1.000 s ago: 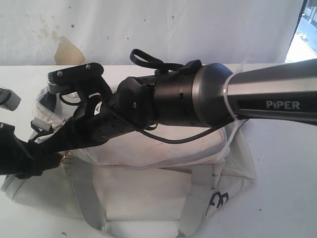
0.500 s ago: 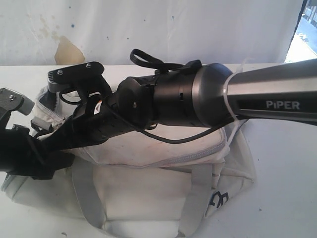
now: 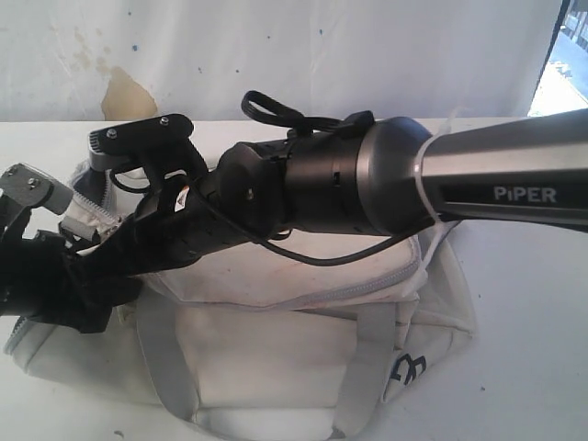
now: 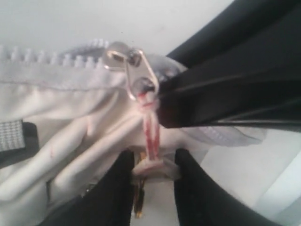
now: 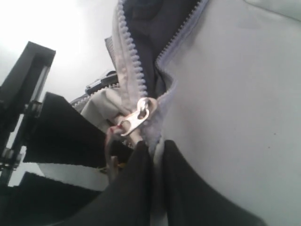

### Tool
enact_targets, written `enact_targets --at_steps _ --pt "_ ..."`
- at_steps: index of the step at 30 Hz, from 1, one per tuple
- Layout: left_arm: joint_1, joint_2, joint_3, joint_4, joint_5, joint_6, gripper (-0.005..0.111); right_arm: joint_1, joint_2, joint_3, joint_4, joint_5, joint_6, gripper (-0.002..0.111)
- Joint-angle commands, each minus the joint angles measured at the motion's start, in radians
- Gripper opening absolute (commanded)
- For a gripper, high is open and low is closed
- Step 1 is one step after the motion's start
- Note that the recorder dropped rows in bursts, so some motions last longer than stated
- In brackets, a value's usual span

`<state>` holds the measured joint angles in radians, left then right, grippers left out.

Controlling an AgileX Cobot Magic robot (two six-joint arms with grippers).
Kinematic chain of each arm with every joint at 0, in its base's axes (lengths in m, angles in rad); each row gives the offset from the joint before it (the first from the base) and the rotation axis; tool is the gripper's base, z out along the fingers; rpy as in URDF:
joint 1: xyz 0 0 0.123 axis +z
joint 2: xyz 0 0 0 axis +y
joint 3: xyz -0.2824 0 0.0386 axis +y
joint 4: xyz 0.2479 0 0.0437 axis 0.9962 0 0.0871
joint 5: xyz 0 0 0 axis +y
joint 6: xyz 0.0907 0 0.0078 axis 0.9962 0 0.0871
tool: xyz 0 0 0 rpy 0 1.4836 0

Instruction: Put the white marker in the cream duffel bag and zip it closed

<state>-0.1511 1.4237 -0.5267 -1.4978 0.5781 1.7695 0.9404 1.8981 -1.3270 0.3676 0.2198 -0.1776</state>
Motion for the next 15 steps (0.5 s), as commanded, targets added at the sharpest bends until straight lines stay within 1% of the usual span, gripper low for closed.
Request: enact_targets --at_steps 1,2,5,6,9,11,15 --pt "0.0 -0.064 0.001 0.117 0.038 -0.138 0.0 -0.007 -0.011 0.002 -0.003 0.011 0.003 0.0" --pt "0.0 -0.079 0.001 0.152 0.039 -0.206 0.0 -0.007 -0.011 0.002 -0.005 0.011 0.003 0.0" --pt "0.0 -0.141 -0.003 0.345 0.041 -0.41 0.0 -0.014 -0.011 0.002 -0.016 0.031 -0.001 0.0" --pt "0.0 -0.167 -0.011 0.425 0.053 -0.515 0.0 -0.016 -0.011 0.002 -0.034 0.042 -0.001 0.0" --pt "0.0 -0.212 -0.048 0.636 0.109 -0.75 0.0 -0.024 -0.011 0.002 -0.053 0.058 -0.001 0.0" --pt "0.0 -0.227 -0.082 0.687 0.157 -0.842 0.0 -0.024 -0.011 0.002 -0.057 0.058 -0.001 0.0" --pt "0.0 -0.228 -0.168 0.698 0.289 -0.981 0.0 -0.024 -0.005 0.002 -0.08 0.078 -0.001 0.0"
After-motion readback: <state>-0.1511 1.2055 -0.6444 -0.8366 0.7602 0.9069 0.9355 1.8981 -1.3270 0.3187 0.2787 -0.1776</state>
